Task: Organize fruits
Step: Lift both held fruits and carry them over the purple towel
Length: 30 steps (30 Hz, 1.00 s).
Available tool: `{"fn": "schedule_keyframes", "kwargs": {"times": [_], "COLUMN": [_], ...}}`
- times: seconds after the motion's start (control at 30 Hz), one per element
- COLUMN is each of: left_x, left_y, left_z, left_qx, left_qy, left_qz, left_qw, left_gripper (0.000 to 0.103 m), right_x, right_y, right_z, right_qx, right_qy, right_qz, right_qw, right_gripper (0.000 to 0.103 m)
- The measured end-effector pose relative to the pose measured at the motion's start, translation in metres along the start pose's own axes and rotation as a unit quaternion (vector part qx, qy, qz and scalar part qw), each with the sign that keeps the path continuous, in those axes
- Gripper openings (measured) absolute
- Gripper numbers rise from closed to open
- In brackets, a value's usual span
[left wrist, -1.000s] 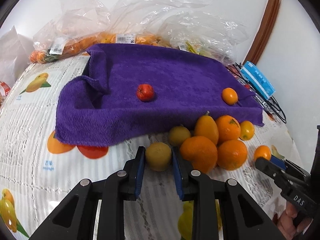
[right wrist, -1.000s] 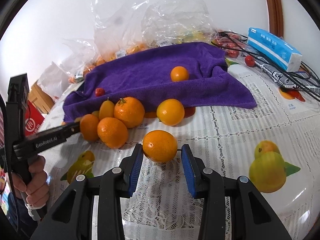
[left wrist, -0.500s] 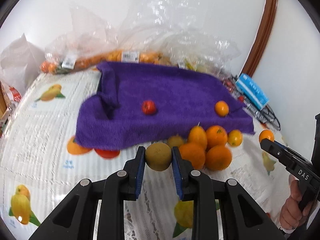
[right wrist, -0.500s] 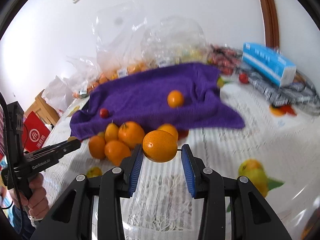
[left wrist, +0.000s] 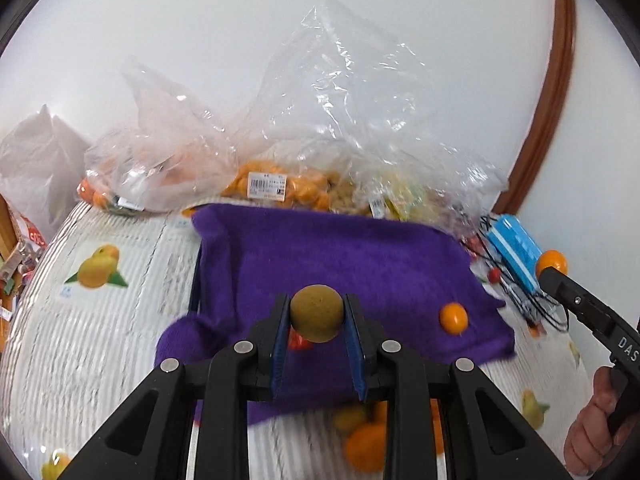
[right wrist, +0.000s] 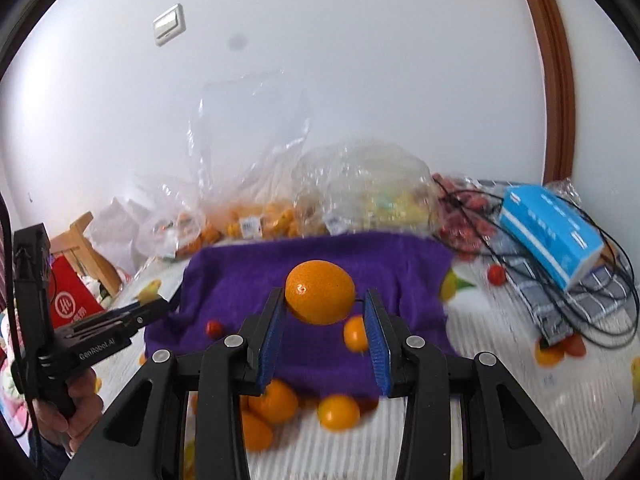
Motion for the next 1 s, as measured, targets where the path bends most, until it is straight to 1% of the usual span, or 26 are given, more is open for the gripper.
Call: {"fn": "schedule_keyframes", "kwargs": {"times": [0.13, 0.23, 0.33, 0.4, 0.43, 0.53, 0.6, 0.67, 0.77, 1.0], "left_x": [-0.012, -0.012, -0.003, 0.002, 0.003, 0.003, 0.003, 0.003, 0.003, 0.002], "left_y": [-0.019, -0.031, -0.04, -0.042, -0.043, -0.049, -0.052, -0.055, -0.054, -0.055], "left_z": [0.001, 0.003, 0.007, 0.011, 0.012, 0.017, 0.02, 0.02, 0.018, 0.016], "left_qx": [-0.003, 0.0, -0.002, -0.005, -0.007, -0.005, -0.001, -0.002, -0.013, -0.013], "left_qy": [0.005, 0.007, 0.008, 0.014, 0.014, 0.02, 0.027, 0.028, 0.019, 0.02], "left_qz": [-0.006, -0.008, -0.005, -0.007, -0.008, -0.003, 0.002, 0.003, -0.006, -0.005], "left_qw": [1.0, 0.9999, 1.0, 0.9999, 0.9998, 0.9998, 0.9996, 0.9996, 0.9997, 0.9997], "left_gripper": [0.025, 0.025, 0.025, 0.025, 0.025, 0.025, 0.025, 0.025, 0.025, 0.025], "right_x": [-0.023, -0.029, -0.022, -0.017, -0.015, -0.013, -0.01, -0.007, -0.006, -0.003], "right_y": [-0.017, -0.031, -0.051, -0.063, -0.067, -0.07, -0.072, -0.075, -0.078, -0.084], "right_z": [0.004, 0.004, -0.002, -0.008, -0.012, -0.021, -0.026, -0.032, -0.034, -0.033], "right_qx": [-0.001, -0.007, -0.019, -0.014, -0.01, 0.005, 0.007, 0.004, 0.0, 0.0], "right_qy": [0.008, 0.009, 0.006, 0.007, 0.005, -0.001, -0.007, -0.017, -0.022, -0.023], "right_qz": [-0.008, -0.009, 0.008, 0.03, 0.032, 0.027, 0.021, 0.024, 0.025, 0.028], "right_qw": [1.0, 1.0, 1.0, 0.999, 0.999, 1.0, 1.0, 1.0, 0.999, 0.999], "right_gripper": [0.039, 0.039, 0.039, 0.039, 0.039, 0.039, 0.039, 0.039, 0.039, 0.039]}}
Point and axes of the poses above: each gripper's, at about its wrist camera, not at the fingertips, and y roughly against the way its jaws point, z to its left, x to its underside, the point moved 1 cm from there along -y, roughly the way its jaws point, and after that the axes turned 8 degrees about z, right-handed, at the moved point
